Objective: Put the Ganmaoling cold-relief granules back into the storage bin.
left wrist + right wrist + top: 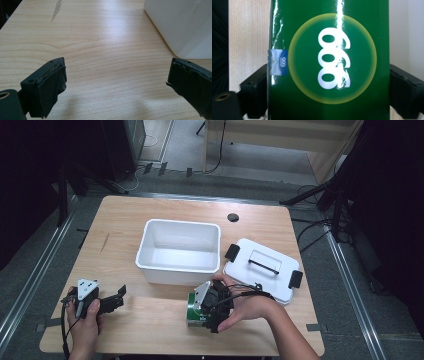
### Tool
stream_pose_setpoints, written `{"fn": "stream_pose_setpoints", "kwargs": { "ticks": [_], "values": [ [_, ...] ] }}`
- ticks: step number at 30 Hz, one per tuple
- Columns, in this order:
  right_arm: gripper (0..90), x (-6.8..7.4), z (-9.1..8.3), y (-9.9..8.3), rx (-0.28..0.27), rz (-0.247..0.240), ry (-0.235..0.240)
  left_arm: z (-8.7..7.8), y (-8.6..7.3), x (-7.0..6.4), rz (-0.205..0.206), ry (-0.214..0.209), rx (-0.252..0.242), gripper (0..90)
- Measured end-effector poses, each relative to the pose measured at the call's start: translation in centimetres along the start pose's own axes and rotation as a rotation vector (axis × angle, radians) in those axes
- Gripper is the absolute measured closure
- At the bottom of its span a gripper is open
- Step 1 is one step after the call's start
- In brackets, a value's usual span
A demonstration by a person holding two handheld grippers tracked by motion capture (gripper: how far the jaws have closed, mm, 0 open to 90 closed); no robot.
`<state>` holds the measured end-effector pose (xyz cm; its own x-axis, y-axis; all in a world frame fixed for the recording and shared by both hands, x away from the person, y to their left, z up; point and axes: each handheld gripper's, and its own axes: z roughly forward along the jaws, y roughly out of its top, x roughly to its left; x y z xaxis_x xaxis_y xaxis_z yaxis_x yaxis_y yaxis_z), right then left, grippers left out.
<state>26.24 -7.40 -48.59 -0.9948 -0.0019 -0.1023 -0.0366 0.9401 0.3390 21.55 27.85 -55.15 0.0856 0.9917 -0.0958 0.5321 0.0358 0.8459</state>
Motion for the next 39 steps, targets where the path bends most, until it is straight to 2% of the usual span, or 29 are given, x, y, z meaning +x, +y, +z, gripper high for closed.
{"fn": "stream_pose_setpoints", "kwargs": {
  "ticks": [2, 7, 10, 16, 20, 25, 39],
  "values": [
    [12.3, 0.0, 0.0, 0.0, -0.003, -0.008, 0.009, 0.0, 0.0, 0.0, 0.0, 0.0, 0.0, 2.6],
    [14.5, 0.0, -0.1, -0.1, -0.007, -0.003, 0.015, 0.0, 0.0, 0.0, -0.001, -0.001, 0.001, 2.6],
    [15.4, 0.1, -0.3, -0.1, -0.02, -0.035, 0.009, 0.0, 0.0, 0.0, -0.001, -0.001, 0.001, 2.6],
    [15.7, 0.2, -0.7, -0.6, -0.022, -0.051, 0.002, 0.0, 0.0, 0.0, 0.0, -0.001, 0.002, 2.6],
    [15.9, 0.1, -1.4, -1.1, -0.038, -0.045, -0.007, 0.0, 0.0, 0.0, 0.006, -0.001, 0.004, 2.6],
    [15.9, -0.2, -2.1, -2.0, -0.025, -0.049, -0.022, 0.0, 0.0, 0.0, 0.005, 0.001, 0.003, 2.6],
    [16.0, -1.1, -4.6, -5.4, -0.013, 0.01, -0.069, 0.0, 0.0, 0.0, 0.008, 0.002, 0.004, 2.6]
  ]
}}
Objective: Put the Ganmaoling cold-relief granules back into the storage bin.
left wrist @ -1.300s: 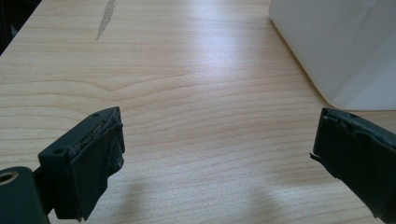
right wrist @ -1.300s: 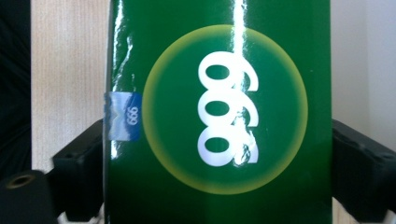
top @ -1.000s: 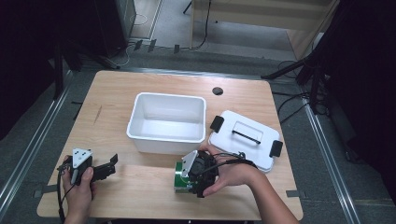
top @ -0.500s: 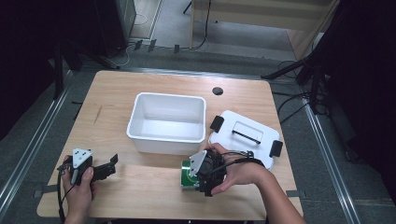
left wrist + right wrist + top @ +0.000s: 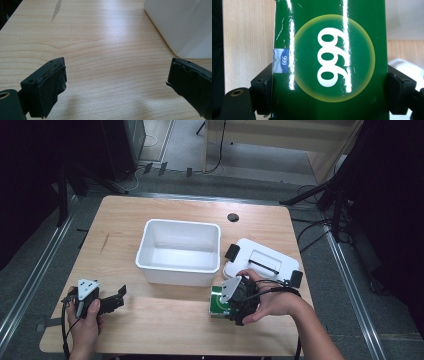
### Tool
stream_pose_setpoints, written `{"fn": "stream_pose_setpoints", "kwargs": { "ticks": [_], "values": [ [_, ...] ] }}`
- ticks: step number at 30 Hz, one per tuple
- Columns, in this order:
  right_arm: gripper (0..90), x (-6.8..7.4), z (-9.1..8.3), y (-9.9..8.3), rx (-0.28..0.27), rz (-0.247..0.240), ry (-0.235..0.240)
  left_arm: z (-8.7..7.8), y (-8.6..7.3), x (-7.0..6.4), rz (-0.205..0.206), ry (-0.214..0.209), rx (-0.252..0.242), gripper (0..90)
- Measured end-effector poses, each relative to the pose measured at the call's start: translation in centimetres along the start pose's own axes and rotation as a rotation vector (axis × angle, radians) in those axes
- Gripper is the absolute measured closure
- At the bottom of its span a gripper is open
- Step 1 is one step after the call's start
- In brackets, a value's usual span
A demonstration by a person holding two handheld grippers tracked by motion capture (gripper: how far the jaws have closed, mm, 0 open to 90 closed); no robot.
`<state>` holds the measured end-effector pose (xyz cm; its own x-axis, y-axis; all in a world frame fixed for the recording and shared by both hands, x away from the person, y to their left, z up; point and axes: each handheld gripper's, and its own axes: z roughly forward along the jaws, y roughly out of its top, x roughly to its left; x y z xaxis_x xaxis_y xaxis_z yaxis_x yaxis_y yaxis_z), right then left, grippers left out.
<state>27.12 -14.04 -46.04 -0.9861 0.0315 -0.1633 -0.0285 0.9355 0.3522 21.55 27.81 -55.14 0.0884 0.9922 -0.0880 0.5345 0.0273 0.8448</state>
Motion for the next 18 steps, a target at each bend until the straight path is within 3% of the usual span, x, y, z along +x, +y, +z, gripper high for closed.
{"fn": "stream_pose_setpoints", "kwargs": {
  "ticks": [12, 18],
  "values": [
    [16.2, -2.0, -2.4, -2.7, 0.03, 0.018, -0.08, 0.0, 0.0, 0.0, 0.0, 0.0, 0.001, 2.6],
    [16.2, -3.3, -3.8, -3.1, 0.026, 0.047, -0.096, 0.0, 0.0, 0.0, -0.001, -0.001, 0.0, 2.6]
  ]
}}
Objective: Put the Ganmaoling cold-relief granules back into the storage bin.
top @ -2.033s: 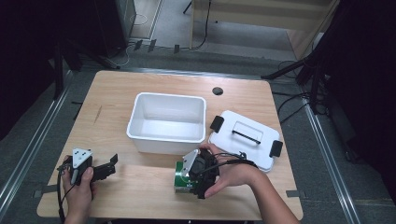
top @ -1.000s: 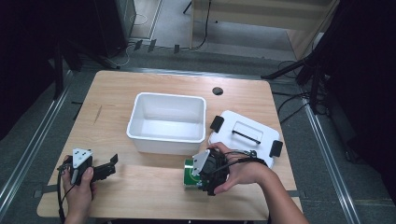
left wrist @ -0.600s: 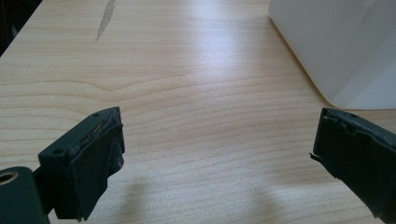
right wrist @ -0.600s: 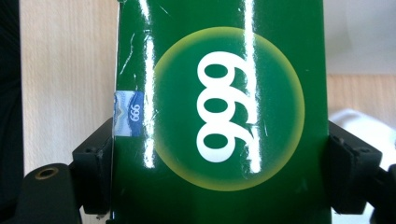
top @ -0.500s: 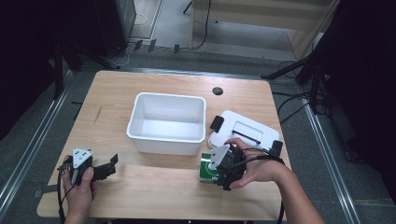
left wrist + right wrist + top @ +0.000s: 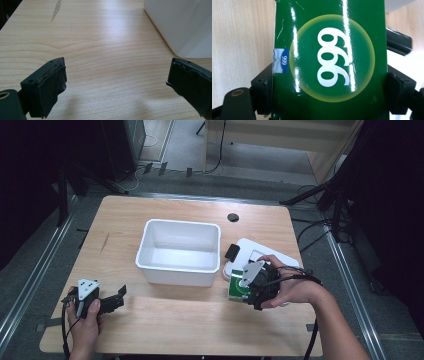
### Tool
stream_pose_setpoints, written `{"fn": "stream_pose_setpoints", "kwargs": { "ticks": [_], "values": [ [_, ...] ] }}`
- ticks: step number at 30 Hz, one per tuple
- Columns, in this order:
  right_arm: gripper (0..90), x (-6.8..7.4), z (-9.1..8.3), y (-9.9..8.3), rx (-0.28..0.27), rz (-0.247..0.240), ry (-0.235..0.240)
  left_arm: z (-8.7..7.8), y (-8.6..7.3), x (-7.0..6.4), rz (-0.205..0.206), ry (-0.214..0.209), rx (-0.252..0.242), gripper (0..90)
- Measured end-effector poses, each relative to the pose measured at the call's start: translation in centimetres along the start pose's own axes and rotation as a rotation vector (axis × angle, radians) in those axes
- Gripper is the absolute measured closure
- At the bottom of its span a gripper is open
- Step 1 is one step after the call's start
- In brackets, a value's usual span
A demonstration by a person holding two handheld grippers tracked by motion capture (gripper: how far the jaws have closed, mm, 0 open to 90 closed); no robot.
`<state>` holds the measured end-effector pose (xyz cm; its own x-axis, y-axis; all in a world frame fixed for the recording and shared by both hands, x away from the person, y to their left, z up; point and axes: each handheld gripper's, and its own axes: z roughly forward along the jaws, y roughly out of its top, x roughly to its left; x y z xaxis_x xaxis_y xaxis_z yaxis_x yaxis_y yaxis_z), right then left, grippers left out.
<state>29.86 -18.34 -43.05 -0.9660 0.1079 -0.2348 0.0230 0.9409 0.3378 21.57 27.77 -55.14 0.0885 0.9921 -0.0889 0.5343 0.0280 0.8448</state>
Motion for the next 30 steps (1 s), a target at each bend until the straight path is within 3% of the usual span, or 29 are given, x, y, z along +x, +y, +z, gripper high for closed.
{"fn": "stream_pose_setpoints", "kwargs": {
  "ticks": [11, 30],
  "values": [
    [16.2, -2.9, -1.6, 0.2, 0.002, 0.031, 0.009, 0.0, 0.0, 0.0, 0.0, -0.001, -0.002, 2.6],
    [16.2, -6.1, -4.2, 1.9, -0.019, 0.056, -0.004, 0.0, 0.0, 0.0, 0.003, -0.001, -0.001, 2.6]
  ]
}}
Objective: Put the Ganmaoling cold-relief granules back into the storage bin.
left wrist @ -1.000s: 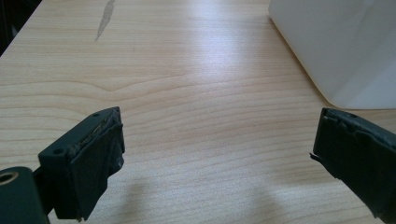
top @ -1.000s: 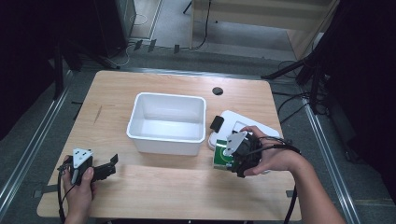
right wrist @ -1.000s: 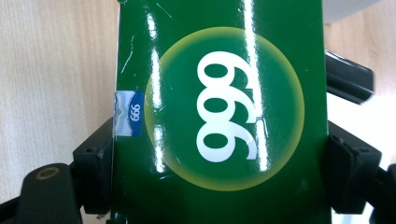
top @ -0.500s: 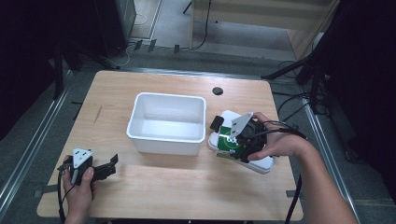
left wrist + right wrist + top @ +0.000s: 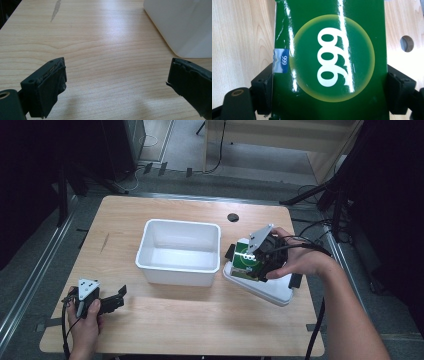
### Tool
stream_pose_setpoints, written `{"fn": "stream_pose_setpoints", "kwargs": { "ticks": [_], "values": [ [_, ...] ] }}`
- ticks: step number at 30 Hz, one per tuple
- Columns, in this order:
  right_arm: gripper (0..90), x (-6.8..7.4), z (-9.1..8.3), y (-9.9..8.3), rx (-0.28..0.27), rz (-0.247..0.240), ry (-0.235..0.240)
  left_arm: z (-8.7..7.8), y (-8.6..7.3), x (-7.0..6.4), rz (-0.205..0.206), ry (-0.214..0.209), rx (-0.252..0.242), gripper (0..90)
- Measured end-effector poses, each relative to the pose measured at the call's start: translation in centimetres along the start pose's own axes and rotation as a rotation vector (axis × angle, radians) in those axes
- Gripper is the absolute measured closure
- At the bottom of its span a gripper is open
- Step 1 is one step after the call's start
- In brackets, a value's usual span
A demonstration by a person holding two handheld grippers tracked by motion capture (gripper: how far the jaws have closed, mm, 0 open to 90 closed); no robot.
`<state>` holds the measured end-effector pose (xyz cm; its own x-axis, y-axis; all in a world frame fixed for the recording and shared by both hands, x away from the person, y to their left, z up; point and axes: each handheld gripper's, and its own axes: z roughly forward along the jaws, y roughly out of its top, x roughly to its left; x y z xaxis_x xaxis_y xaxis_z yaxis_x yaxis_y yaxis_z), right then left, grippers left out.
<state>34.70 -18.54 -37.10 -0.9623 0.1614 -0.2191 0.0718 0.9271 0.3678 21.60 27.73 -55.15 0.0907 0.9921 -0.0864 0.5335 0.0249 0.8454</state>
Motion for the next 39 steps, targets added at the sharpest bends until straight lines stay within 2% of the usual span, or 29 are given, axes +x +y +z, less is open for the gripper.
{"fn": "stream_pose_setpoints", "kwargs": {
  "ticks": [7, 13, 22, 39],
  "values": [
    [16.2, -1.0, -1.3, 0.9, -0.009, 0.002, -0.013, 0.0, 0.0, 0.0, 0.0, 0.001, 0.0, 2.6],
    [16.2, -1.2, -1.7, 1.8, -0.011, 0.013, -0.018, 0.0, 0.0, 0.0, 0.004, -0.001, -0.001, 2.6],
    [16.1, -1.9, -1.7, 3.5, -0.004, 0.008, -0.01, 0.0, 0.0, 0.0, 0.004, -0.005, -0.001, 2.6],
    [16.0, -2.5, -1.1, 7.6, -0.003, -0.046, 0.004, -0.1, 0.0, 0.1, 0.002, -0.01, -0.003, 2.6]
  ]
}}
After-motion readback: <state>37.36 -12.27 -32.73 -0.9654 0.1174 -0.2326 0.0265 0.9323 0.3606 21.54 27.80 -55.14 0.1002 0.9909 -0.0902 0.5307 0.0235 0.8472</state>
